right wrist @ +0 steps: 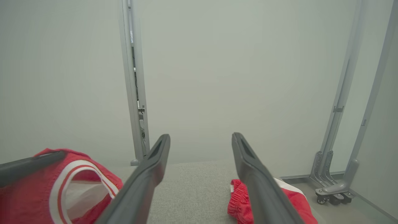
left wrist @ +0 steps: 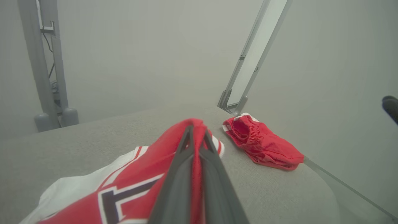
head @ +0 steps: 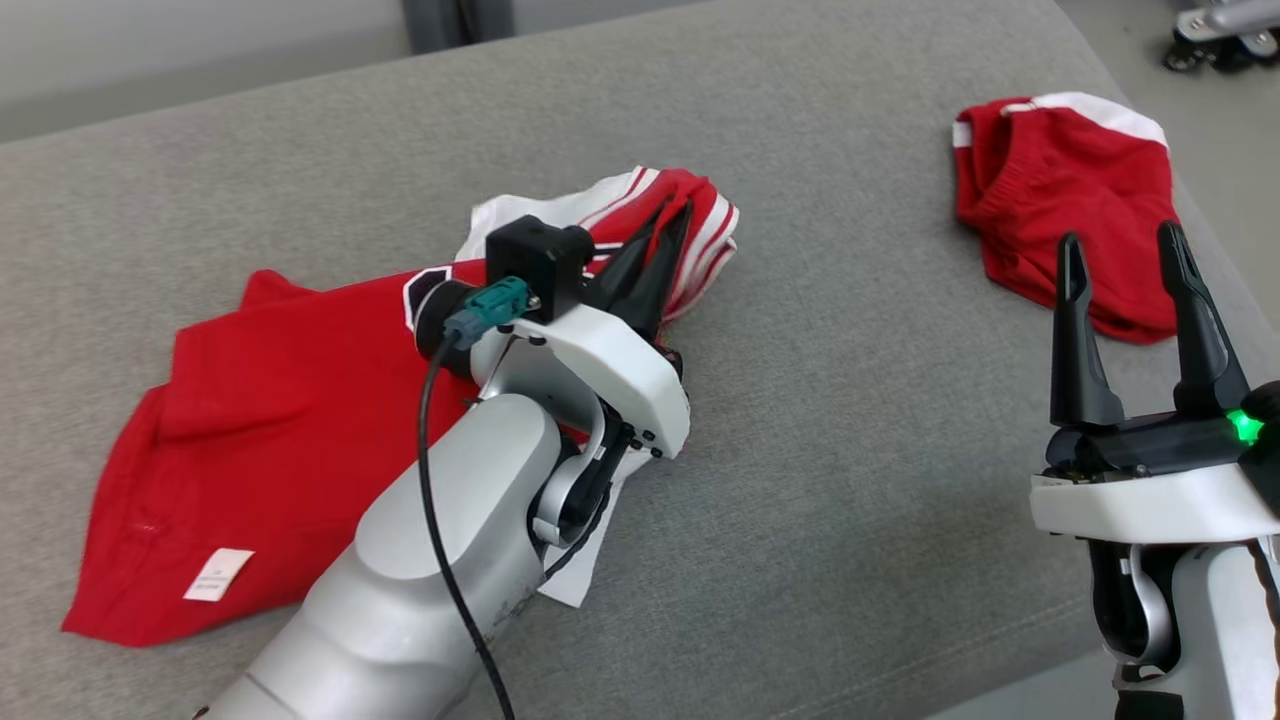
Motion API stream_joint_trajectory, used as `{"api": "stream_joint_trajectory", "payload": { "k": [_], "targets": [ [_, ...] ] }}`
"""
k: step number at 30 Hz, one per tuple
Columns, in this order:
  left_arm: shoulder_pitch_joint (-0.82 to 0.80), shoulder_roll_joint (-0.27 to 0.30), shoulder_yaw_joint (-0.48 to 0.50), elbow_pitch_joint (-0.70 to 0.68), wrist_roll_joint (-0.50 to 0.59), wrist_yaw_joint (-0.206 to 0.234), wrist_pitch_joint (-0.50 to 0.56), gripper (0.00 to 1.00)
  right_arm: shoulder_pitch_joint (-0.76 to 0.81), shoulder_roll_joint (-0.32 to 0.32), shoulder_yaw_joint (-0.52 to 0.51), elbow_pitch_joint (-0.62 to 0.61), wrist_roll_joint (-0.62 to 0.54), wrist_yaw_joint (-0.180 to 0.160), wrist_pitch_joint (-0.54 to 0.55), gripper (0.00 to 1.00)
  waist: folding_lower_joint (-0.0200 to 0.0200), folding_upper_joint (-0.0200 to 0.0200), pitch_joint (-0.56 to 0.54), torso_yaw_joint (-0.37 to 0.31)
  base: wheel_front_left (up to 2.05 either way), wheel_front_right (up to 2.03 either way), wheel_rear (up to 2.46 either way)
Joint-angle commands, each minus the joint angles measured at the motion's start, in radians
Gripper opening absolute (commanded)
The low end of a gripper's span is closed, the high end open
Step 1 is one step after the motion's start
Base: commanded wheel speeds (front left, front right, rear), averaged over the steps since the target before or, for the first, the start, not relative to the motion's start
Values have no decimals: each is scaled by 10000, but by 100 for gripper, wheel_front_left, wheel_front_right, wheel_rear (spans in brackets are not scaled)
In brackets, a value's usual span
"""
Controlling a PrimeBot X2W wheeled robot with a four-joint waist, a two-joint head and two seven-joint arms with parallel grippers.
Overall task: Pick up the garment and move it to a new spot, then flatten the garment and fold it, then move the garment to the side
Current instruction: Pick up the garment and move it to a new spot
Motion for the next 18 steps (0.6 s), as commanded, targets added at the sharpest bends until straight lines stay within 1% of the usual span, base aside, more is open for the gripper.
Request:
{"api": "stream_joint_trajectory", "payload": {
  "k": [1, 2, 3, 6, 9, 13, 15, 16, 18],
  "targets": [
    [-281, 66, -298, 395, -215, 116, -124, 27, -115, -28, 6, 29, 79, 3, -37, 100, 0, 0, 266, -272, 0, 0, 0],
    [-404, 64, -523, 678, -256, 146, -195, 89, -120, -29, 20, 51, 85, 3, -37, 100, 0, 0, 294, -299, 0, 0, 0],
    [-503, 61, -700, 920, -364, 189, -296, 100, -126, -29, 42, 59, 104, 3, -37, 100, 0, 0, 310, -316, 0, 0, 0],
    [-703, 59, -1044, 1511, -690, 219, -585, 100, -110, -28, 65, 119, 113, 3, -37, 100, 0, 0, 283, -281, 0, 0, 0],
    [-858, 58, -1209, 1909, -952, 207, -885, 100, -52, -28, 10, 181, 70, 3, -37, 100, 0, 0, 137, -82, 0, 0, 0],
    [-973, 58, -978, 2250, -1127, 236, -1187, 100, 39, -35, 6, 236, -62, 3, -37, 100, 0, 0, -162, 320, 0, 0, 0],
    [-978, 109, -743, 2374, -997, 240, -1261, 100, 107, -35, -30, 241, -126, 3, -37, 100, 0, 0, -328, 572, 0, 0, 0],
    [-978, 109, -743, 2374, -997, 240, -1261, 100, 107, -35, -30, 241, -126, 3, -37, 100, 0, 0, -328, 572, 0, 0, 0],
    [-890, 282, -385, 2301, -794, 286, -1307, 100, 206, -36, -68, 249, -170, 3, -37, 100, 0, 0, -504, 844, 0, 0, 0]
  ]
}}
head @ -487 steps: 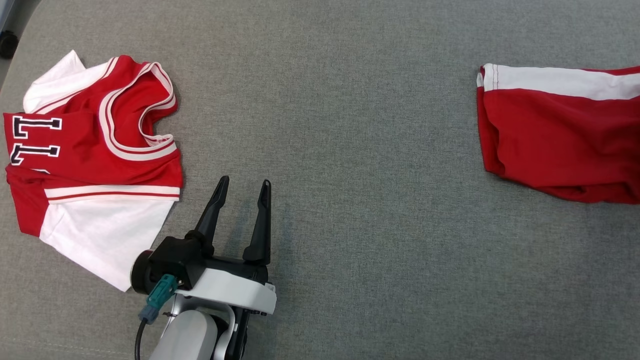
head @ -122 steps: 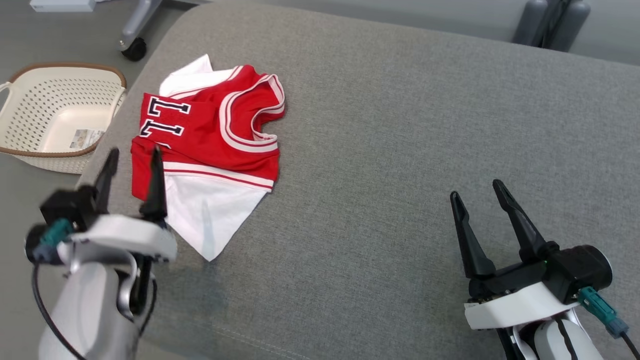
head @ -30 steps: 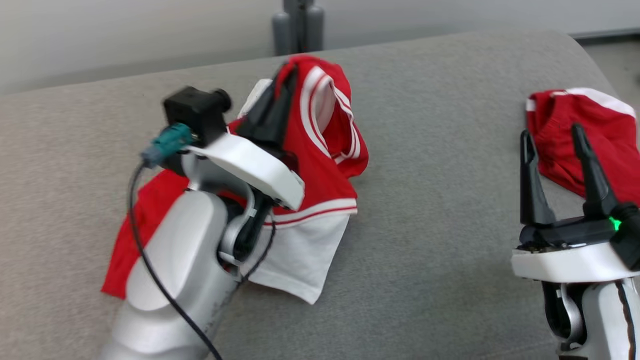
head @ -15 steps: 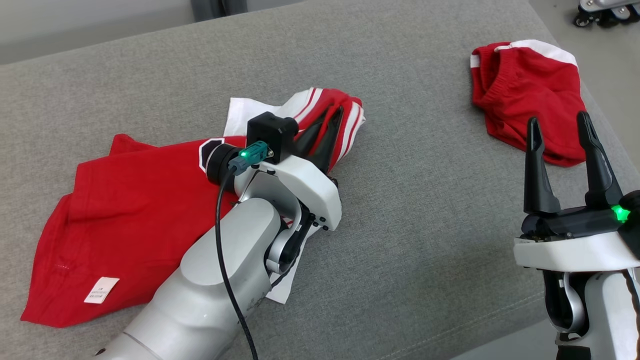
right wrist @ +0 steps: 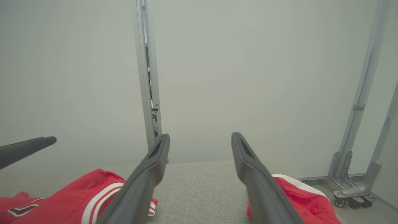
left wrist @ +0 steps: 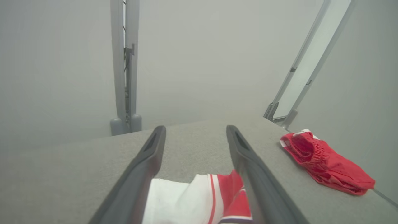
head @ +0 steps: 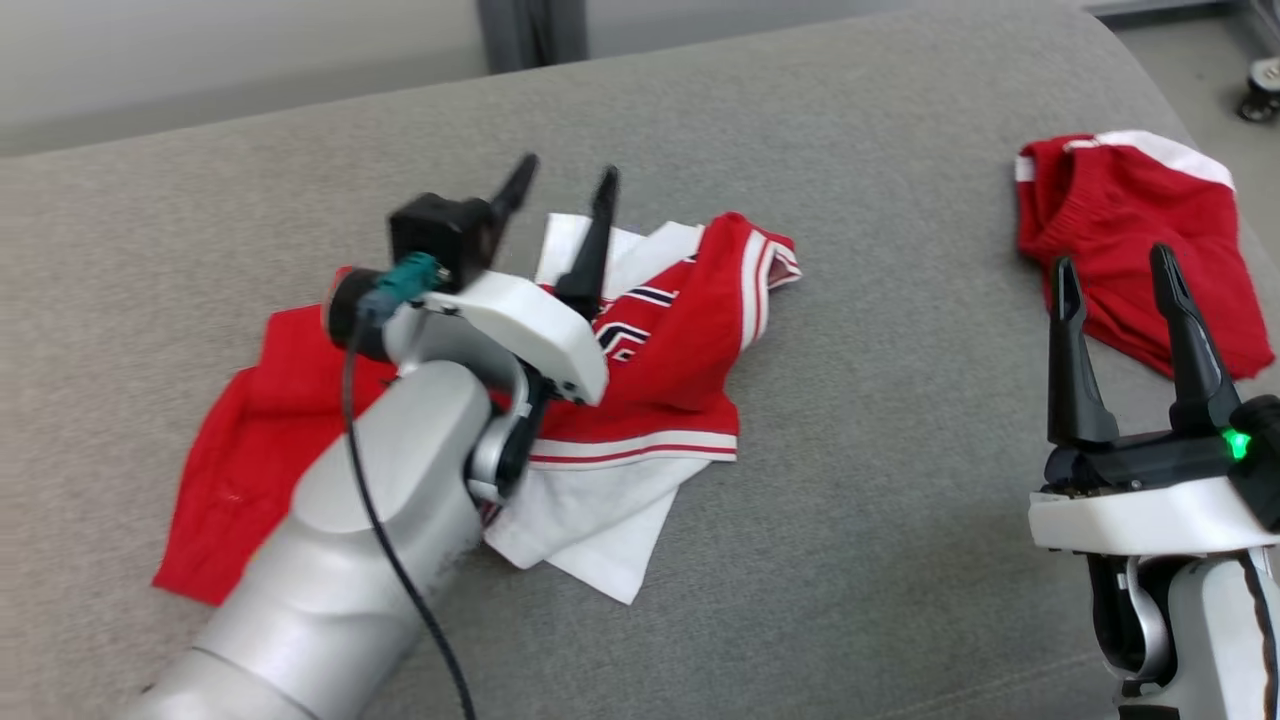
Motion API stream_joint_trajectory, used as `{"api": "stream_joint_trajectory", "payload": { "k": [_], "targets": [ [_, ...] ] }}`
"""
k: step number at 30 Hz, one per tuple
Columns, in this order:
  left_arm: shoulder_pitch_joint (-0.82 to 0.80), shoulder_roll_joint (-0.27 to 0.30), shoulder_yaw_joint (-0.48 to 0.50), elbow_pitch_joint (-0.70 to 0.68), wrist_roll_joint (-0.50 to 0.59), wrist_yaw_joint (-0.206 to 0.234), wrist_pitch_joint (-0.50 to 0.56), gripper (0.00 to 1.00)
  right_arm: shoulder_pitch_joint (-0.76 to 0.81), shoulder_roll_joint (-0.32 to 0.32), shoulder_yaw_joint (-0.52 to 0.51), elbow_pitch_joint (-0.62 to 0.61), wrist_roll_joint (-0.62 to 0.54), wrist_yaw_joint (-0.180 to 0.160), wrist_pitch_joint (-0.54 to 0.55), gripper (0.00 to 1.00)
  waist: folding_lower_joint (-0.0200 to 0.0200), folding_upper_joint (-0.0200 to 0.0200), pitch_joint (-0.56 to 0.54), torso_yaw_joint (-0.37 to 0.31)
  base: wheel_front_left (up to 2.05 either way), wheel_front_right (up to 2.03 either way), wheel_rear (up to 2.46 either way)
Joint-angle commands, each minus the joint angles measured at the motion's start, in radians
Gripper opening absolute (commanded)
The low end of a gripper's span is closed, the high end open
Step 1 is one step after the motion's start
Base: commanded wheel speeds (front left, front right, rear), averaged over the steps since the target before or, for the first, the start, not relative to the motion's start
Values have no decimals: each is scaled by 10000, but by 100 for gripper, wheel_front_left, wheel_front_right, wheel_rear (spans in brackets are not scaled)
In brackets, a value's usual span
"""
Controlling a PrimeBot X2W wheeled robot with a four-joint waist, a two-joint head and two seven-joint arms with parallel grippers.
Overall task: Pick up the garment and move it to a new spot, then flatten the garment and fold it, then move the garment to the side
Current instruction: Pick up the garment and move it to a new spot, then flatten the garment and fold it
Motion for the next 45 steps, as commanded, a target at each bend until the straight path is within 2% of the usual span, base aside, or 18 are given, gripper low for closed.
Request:
{"api": "stream_joint_trajectory", "payload": {
  "k": [1, 5, 11, 14, 20, 28, 36, 41, 45],
  "targets": [
    [204, 318, 478, -365, 430, 139, -59, 100, 172, -50, -54, 2, -80, 3, -37, 100, 0, 0, -362, 521, 0, 0, 0],
    [1101, 951, 1559, -1260, 1377, 390, -56, 100, 364, -52, 76, 11, -134, 3, -37, 100, 0, 0, -584, 1015, 0, 0, 0],
    [2972, 1506, 3204, -2488, 2389, 577, -57, 100, 585, -57, 315, 92, -159, 3, -37, 100, 0, 0, -723, 1524, 0, 0, 0],
    [3927, 1476, 4101, -3036, 2757, 529, -58, 100, 698, -52, 474, 144, -117, 3, -37, 100, 0, 0, -766, 1686, 0, 0, 0],
    [5547, 941, 5508, -3592, 3287, 150, -59, 100, 835, -57, 691, 258, -79, 3, -37, 100, 0, 0, -887, 1855, 0, 0, 0],
    [6481, 275, 6404, -3367, 3995, -404, -59, 100, 894, -55, 838, 366, -5, 3, -37, 100, 0, 0, -1050, 1841, 0, 0, 0],
    [6529, -55, 6982, -3418, 4521, -767, -60, 100, 889, -55, 918, 428, 35, 3, -37, 100, 0, 0, -1009, 1771, 0, 0, 0],
    [6493, -117, 7091, -3242, 4688, -930, -60, 100, 905, -55, 965, 471, 66, 3, -37, 100, 0, 0, -995, 1746, 0, 0, 0],
    [6178, -102, 6797, -2231, 4839, -1146, -40, 100, 872, -55, 1060, 505, 98, 3, -37, 100, 0, 0, -911, 1721, 0, 0, 0]
  ]
}}
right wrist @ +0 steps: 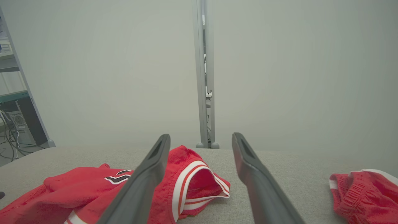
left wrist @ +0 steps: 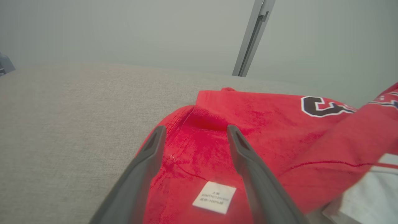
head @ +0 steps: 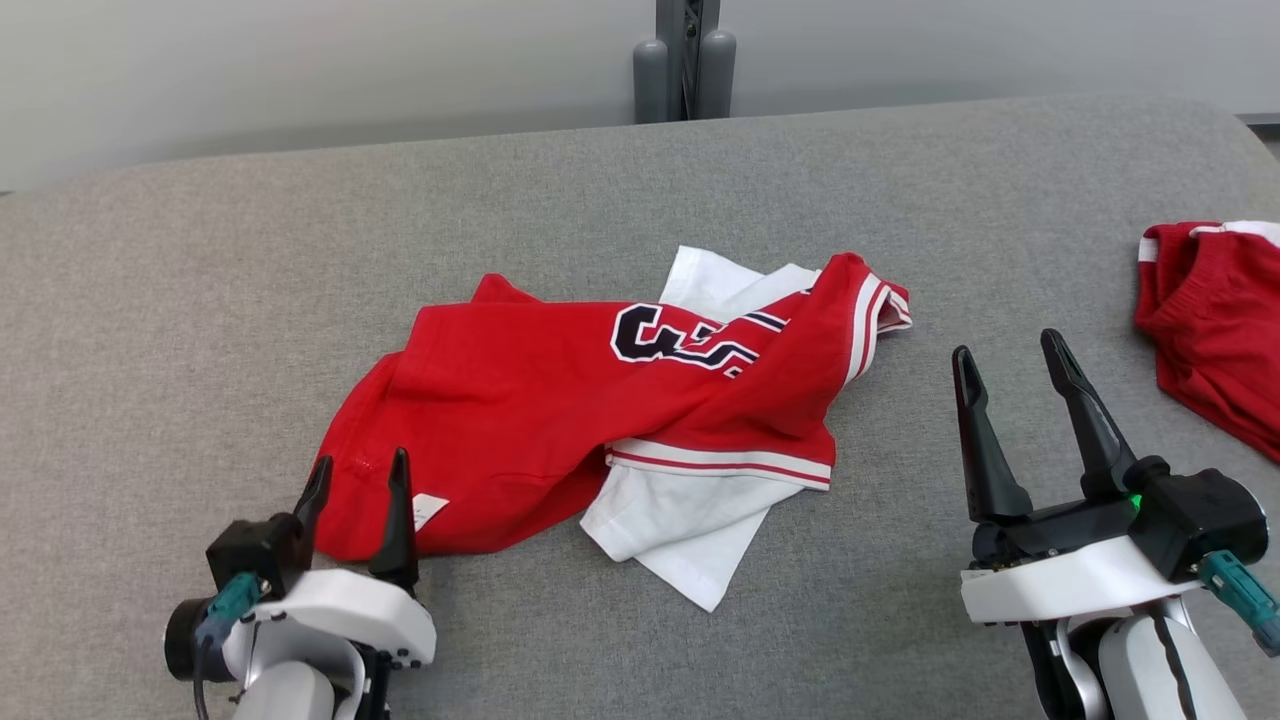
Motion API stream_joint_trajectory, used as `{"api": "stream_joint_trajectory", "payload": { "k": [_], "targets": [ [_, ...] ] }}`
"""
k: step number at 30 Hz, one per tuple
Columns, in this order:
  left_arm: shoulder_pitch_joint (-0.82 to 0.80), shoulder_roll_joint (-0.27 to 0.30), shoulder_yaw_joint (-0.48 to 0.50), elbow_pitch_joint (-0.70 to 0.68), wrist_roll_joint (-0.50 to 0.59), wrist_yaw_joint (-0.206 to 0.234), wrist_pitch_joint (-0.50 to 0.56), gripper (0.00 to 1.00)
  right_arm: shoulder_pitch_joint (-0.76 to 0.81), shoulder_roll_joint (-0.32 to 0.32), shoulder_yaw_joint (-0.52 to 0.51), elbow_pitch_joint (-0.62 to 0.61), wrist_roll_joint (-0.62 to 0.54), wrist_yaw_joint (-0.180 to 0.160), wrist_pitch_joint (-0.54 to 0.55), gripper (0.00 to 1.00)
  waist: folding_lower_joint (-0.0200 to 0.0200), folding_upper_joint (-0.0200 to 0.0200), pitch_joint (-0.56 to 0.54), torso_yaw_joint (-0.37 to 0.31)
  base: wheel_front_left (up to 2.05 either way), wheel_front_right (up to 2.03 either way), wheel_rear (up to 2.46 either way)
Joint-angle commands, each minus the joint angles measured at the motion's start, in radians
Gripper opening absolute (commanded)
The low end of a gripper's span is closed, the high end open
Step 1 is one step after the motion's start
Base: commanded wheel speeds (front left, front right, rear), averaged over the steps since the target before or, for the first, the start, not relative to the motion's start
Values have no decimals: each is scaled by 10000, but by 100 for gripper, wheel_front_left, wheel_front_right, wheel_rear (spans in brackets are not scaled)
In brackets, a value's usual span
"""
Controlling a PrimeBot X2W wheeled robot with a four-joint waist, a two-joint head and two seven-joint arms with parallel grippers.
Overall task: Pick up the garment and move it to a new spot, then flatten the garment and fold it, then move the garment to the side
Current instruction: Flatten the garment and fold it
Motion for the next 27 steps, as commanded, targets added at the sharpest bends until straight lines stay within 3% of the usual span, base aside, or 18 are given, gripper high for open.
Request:
{"api": "stream_joint_trajectory", "payload": {
  "k": [1, 15, 27],
  "targets": [
    [-335, 145, -17, 260, 75, -31, 72, 100, 1, -61, 26, 35, 67, 3, -37, 100, 0, -1, 54, -6, 0, 0, 0],
    [-2091, 865, -490, 1642, 317, -158, 2201, 100, -244, -63, 232, 95, 215, 3, -37, 100, 0, -1, 587, -191, 0, 0, 0],
    [-1523, 975, -757, 1027, 245, 57, 3264, 100, -197, -61, 173, 221, 157, 3, -37, 100, 0, -1, 554, -65, 0, 0, 0]
  ]
}}
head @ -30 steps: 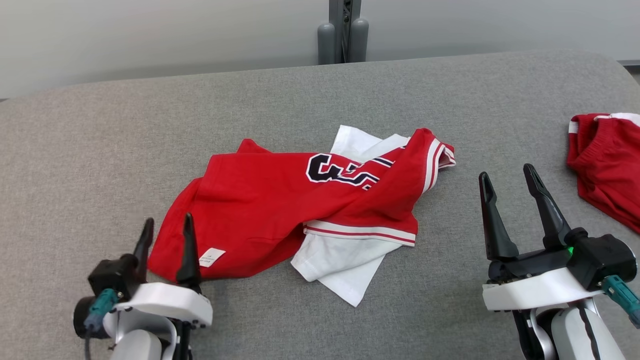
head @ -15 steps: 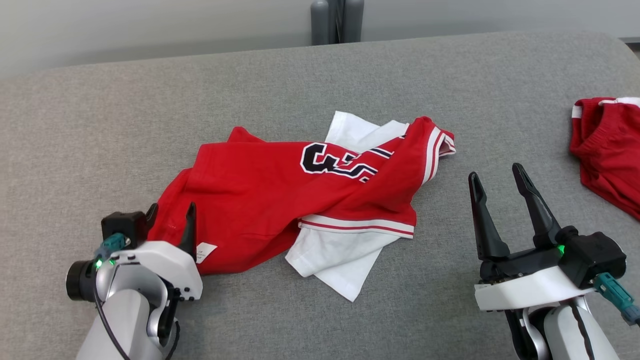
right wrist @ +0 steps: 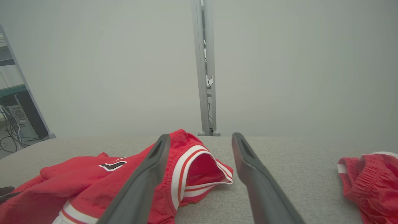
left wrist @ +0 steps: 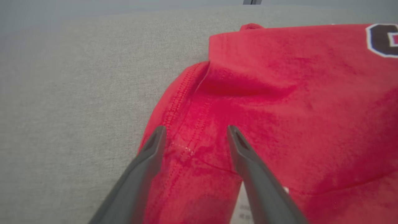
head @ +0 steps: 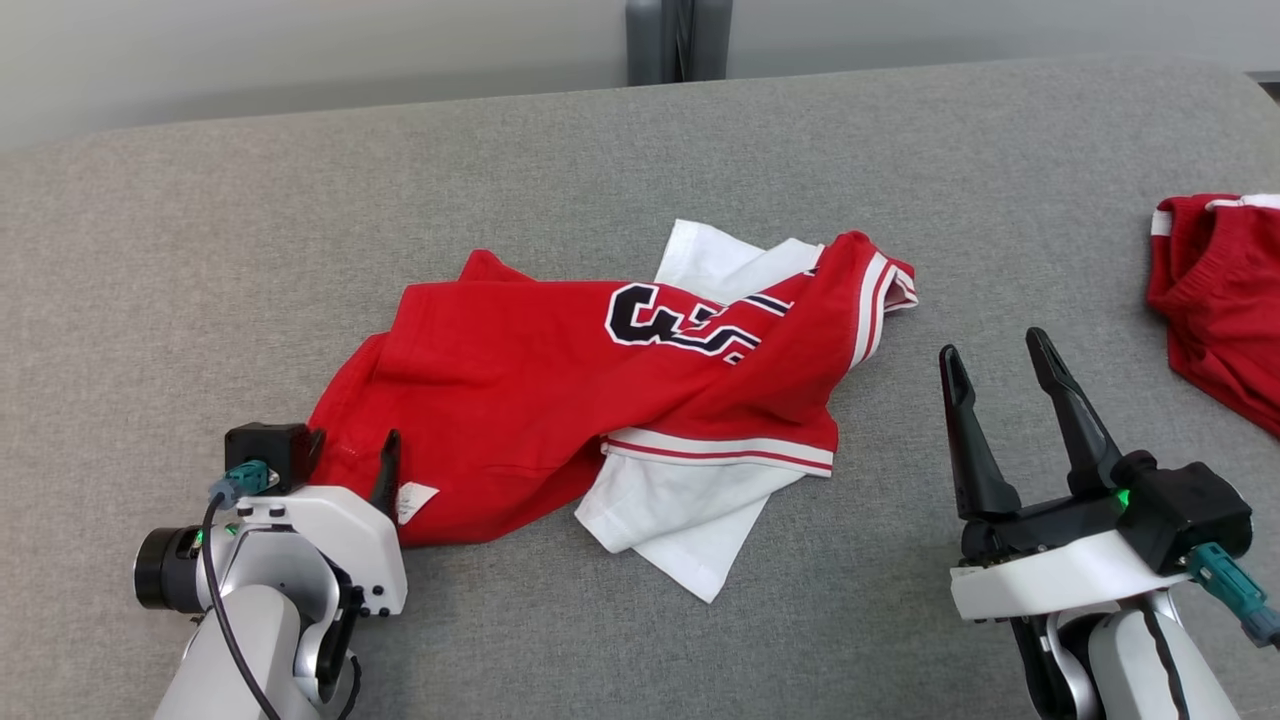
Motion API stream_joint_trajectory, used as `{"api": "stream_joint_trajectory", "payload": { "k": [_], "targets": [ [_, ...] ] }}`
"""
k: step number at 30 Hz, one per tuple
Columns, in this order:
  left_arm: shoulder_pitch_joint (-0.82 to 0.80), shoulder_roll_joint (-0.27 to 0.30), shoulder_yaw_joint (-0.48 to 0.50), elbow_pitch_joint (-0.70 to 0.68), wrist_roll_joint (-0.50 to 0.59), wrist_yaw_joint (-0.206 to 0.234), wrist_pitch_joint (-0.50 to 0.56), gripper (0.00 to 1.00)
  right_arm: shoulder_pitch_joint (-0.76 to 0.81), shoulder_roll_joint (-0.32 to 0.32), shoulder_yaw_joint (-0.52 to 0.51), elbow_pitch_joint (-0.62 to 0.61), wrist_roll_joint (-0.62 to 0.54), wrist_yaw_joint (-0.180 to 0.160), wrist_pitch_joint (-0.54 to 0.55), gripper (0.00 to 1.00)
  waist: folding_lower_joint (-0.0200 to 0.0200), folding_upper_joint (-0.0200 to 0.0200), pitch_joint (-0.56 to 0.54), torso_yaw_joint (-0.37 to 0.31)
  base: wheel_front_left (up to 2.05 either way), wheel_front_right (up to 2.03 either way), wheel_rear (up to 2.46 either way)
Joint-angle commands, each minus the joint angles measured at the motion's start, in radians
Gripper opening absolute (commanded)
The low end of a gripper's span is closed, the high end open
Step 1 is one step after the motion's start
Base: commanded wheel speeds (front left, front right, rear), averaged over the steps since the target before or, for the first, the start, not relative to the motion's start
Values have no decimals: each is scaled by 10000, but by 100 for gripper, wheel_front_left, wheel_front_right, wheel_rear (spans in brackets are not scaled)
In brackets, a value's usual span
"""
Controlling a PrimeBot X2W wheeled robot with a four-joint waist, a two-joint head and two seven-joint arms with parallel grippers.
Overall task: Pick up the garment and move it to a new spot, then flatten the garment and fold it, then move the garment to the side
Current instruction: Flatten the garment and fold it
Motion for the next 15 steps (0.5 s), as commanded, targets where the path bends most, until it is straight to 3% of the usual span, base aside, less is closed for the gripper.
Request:
{"api": "stream_joint_trajectory", "payload": {
  "k": [1, 15],
  "targets": [
    [117, 66, -7, -78, -64, 64, 103, 100, -71, -61, -1, 13, -55, 3, -37, 100, 0, 0, -22, 38, 0, 0, 0],
    [229, 51, -91, -266, -284, 106, 321, 100, -104, -59, 41, 61, -63, 3, -37, 100, 0, 0, 12, 68, 0, 0, 0]
  ]
}}
